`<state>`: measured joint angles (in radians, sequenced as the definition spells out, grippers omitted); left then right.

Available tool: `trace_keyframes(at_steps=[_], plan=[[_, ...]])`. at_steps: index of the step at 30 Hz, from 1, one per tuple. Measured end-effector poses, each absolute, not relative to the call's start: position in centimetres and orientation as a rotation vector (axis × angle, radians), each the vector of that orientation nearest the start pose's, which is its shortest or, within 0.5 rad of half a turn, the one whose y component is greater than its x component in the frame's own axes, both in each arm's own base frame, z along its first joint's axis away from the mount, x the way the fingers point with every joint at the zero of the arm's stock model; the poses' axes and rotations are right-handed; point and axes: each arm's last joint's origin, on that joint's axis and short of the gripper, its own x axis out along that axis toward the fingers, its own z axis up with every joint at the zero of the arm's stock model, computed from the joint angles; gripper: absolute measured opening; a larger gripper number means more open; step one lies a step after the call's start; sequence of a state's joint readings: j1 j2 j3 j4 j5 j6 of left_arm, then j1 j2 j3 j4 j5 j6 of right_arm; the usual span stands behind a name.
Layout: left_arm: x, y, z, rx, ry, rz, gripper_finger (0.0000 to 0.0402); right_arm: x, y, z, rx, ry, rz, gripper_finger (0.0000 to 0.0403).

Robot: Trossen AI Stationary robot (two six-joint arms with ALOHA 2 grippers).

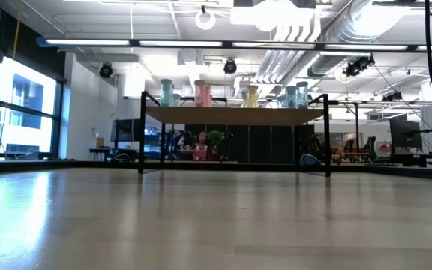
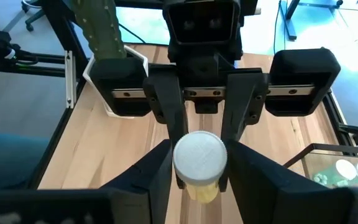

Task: Pick and place medicine bottles onto shelf by color
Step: Put the yellow pill bottle on the shelf

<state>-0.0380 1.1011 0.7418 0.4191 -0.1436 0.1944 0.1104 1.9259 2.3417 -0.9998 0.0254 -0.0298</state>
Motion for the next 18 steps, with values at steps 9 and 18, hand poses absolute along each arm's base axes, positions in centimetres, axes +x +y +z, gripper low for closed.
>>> trace_keyframes(at_steps=[9,18], plan=[[24.72,-0.14,31.46,0.190,-0.047,0.125,0.0094,38.99,4.24,45.14,-0.069,0.584,0.090,0.0137],[24.73,0.25,31.44,0.190,-0.044,0.134,0.0094,38.97,4.18,45.10,-0.060,0.589,0.079,0.0115]])
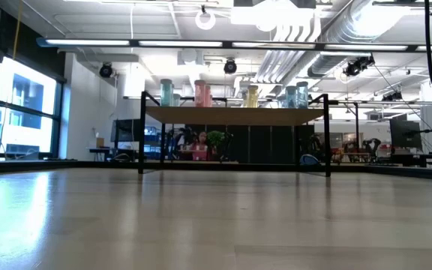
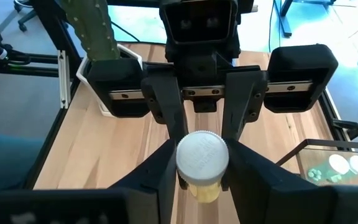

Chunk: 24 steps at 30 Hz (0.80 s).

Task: Pick and place medicine bottles onto shelf by color
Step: Put the yellow pill bottle on the shelf

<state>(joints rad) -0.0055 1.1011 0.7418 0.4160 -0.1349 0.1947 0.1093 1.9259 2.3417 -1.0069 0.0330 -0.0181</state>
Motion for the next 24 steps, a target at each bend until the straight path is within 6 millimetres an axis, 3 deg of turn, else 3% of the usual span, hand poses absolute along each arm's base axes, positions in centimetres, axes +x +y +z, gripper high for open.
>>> trace_keyframes(at_steps=[4,11,16,24], plan=[[24.73,0.26,31.44,0.190,-0.044,0.136,0.0094,38.97,4.20,45.10,-0.064,0.589,0.082,0.0099],[24.73,0.26,31.44,0.190,-0.044,0.137,0.0094,38.97,4.21,45.10,-0.065,0.589,0.086,0.0111],[24.72,0.27,31.46,0.190,-0.044,0.139,0.0095,38.97,4.21,45.10,-0.066,0.589,0.086,0.0100],[24.72,0.30,31.46,0.189,-0.044,0.144,0.0123,38.96,4.25,45.10,-0.066,0.589,0.090,0.0092]])
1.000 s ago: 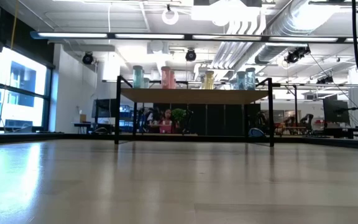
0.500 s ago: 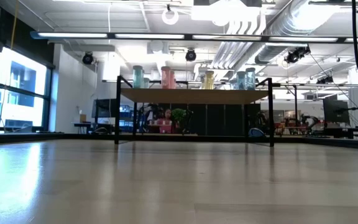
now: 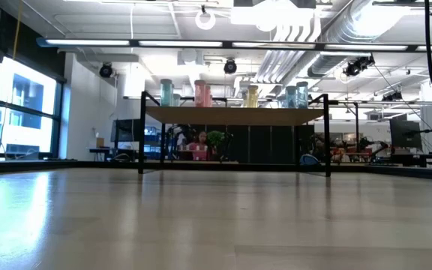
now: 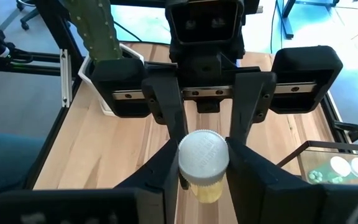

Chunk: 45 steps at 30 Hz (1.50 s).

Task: Pick and place medicine bottles onto shelf by color
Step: Put the yellow pill bottle on the shelf

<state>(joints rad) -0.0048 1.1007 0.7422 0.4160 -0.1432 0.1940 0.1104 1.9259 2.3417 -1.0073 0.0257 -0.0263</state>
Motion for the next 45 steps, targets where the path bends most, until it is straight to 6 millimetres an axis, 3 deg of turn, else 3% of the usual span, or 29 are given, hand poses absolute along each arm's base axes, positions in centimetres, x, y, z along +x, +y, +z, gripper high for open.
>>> trace_keyframes(at_steps=[17,27,31,40,45], plan=[[24.7,0.5,31.5,0.180,-0.038,0.201,0.0190,38.8,4.2,45.2,-0.087,0.589,0.076,0.0092],[24.6,0.5,31.5,0.180,-0.033,0.213,0.0189,36.4,3.6,47.3,-0.097,0.553,0.022,0.0092],[24.6,0.6,31.4,0.180,-0.027,0.228,0.0189,34.7,3.2,48.7,-0.116,0.522,-0.022,0.0092],[24.6,0.6,31.2,0.216,0.004,0.252,0.0189,28.7,2.1,52.1,-0.169,0.474,-0.202,0.0092],[24.6,0.6,31.2,0.216,0.004,0.252,0.0189,26.5,1.0,52.0,-0.176,0.564,-0.355,0.0092]])
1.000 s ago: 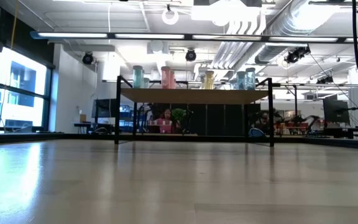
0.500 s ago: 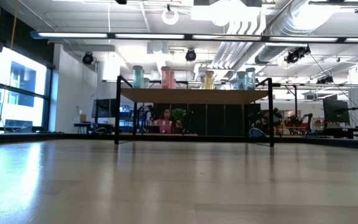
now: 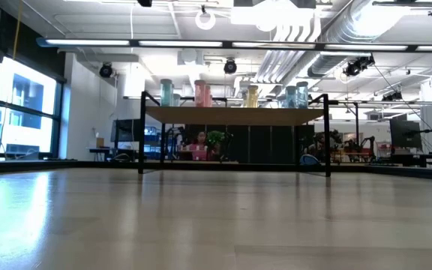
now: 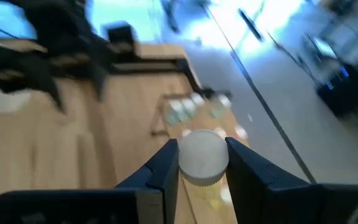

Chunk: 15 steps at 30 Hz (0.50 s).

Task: Pick and place medicine bottles onto shelf by color
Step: Put the yellow pill bottle on the shelf

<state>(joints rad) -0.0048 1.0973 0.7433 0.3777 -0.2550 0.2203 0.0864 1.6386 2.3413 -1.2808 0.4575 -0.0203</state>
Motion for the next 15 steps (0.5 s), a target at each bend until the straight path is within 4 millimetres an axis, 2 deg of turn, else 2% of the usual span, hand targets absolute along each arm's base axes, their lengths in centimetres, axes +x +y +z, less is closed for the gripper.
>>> trace_keyframes(at_steps=[5,10,15], plan=[[24.6,0.6,31.2,0.217,0.005,0.252,0.0189,27.2,-0.7,50.2,-0.125,0.653,-0.440,0.0092],[24.6,0.6,31.1,0.218,0.014,0.250,0.0189,28.3,-2.0,46.9,-0.092,0.743,-0.475,0.0092],[24.6,0.6,31.0,0.219,0.021,0.250,0.0189,28.4,-2.8,43.3,-0.035,0.740,-0.408,0.0092]])
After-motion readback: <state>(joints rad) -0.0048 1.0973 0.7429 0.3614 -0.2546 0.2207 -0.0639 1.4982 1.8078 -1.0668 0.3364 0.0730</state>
